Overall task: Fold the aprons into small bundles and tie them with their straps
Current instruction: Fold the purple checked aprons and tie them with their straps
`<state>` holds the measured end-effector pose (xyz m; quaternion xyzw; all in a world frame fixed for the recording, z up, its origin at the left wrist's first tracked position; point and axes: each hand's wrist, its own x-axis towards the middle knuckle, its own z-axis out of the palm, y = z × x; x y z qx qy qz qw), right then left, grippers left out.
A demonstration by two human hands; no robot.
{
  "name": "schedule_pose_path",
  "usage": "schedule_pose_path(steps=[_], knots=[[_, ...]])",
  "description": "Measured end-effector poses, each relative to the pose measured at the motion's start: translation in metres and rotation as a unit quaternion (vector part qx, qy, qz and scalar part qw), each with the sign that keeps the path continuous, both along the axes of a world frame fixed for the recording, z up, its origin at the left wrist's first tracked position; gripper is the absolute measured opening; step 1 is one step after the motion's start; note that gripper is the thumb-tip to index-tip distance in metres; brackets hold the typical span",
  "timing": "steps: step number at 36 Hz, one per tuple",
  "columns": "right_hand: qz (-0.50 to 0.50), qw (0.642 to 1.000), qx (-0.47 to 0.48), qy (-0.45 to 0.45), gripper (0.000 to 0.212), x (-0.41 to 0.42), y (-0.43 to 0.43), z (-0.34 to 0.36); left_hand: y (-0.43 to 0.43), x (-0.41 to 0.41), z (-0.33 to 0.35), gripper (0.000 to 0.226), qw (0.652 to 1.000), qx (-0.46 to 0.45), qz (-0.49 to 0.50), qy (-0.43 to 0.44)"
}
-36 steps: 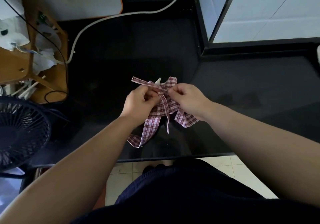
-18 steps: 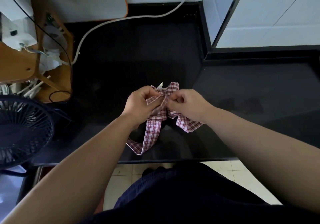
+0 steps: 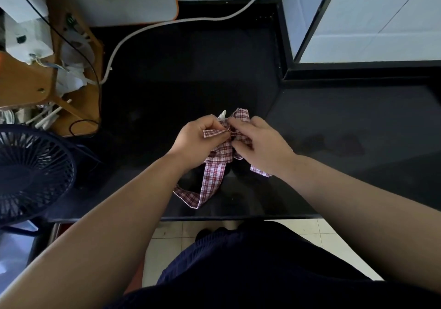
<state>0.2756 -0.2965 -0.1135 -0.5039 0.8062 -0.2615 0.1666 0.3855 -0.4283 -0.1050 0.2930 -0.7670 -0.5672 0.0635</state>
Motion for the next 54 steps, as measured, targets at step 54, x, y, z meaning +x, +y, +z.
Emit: schedule_pose_path(steps=[54], knots=[[0.039, 0.998, -0.052, -0.004, 0.018, -0.010, -0.013, -0.003, -0.003, -0.014, 0.003, 0.014, 0.994, 0.066, 0.034, -0.080]])
